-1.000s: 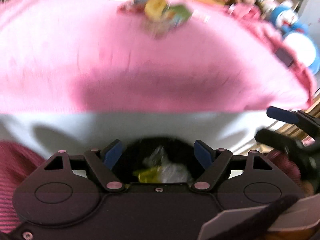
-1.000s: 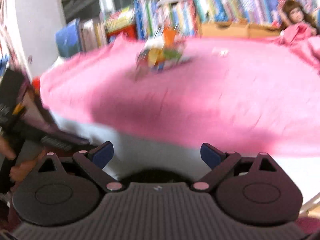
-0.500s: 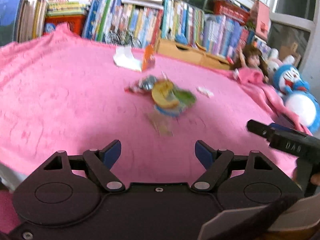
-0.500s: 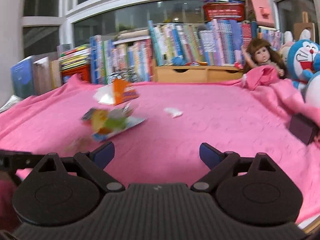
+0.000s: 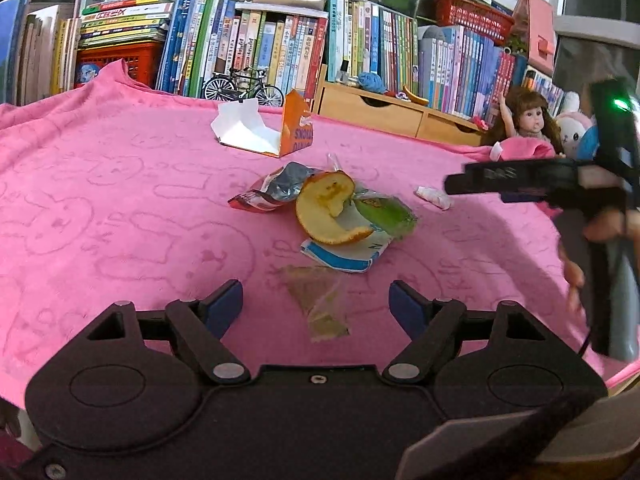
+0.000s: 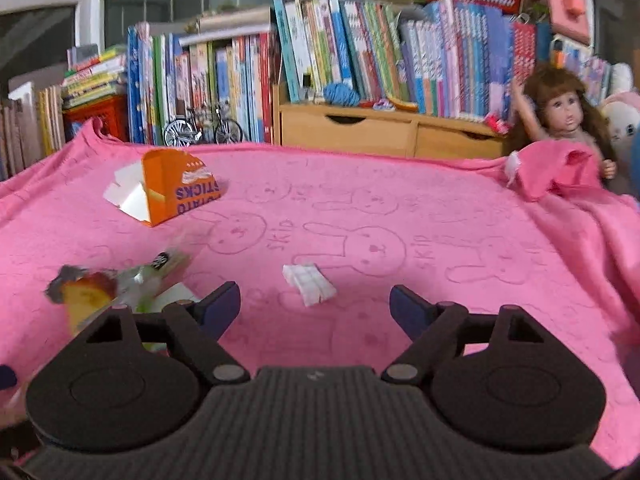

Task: Collect trash
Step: 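Grasp the small gold wrapper with the left tool while the right grasps the white tissue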

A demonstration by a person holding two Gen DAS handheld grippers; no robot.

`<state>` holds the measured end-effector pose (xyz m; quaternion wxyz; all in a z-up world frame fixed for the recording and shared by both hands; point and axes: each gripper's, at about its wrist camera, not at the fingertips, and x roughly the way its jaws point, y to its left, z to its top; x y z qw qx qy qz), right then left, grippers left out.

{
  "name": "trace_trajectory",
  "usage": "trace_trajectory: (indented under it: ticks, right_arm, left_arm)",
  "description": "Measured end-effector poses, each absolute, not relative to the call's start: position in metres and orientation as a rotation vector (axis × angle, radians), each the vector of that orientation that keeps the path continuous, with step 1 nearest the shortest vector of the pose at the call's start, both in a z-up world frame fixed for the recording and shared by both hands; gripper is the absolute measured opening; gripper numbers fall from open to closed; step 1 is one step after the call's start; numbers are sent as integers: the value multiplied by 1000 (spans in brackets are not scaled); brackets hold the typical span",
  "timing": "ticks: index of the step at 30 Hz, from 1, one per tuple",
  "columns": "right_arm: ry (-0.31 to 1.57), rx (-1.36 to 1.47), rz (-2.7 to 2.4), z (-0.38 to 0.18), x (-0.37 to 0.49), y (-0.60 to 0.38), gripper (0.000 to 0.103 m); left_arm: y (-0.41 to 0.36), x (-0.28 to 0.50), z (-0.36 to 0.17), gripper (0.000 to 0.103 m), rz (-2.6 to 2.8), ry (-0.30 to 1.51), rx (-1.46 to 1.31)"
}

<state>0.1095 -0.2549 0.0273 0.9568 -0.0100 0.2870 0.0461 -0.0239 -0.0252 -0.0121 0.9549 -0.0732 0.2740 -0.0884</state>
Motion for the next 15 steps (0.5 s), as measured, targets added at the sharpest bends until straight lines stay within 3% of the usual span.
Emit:
trace_trajectory:
  ticks: [4,8,12,15]
  right_arm:
    - [625,-41,99,18,138,-250,89]
    - [674,-28,100,10,159,-248,86]
    - [710,-19,112,0,166,-246,72]
    - [696,-23,112,1,159,-246,52]
  left_arm:
    - [-27,-18,-14,70,-171,558,-136]
    - [-26,-15,-14,56,-150,561,-133]
    - [-21,-15,-16,24,-136,552,-143]
    - [-15,-16,-16,16,-138,545,-183]
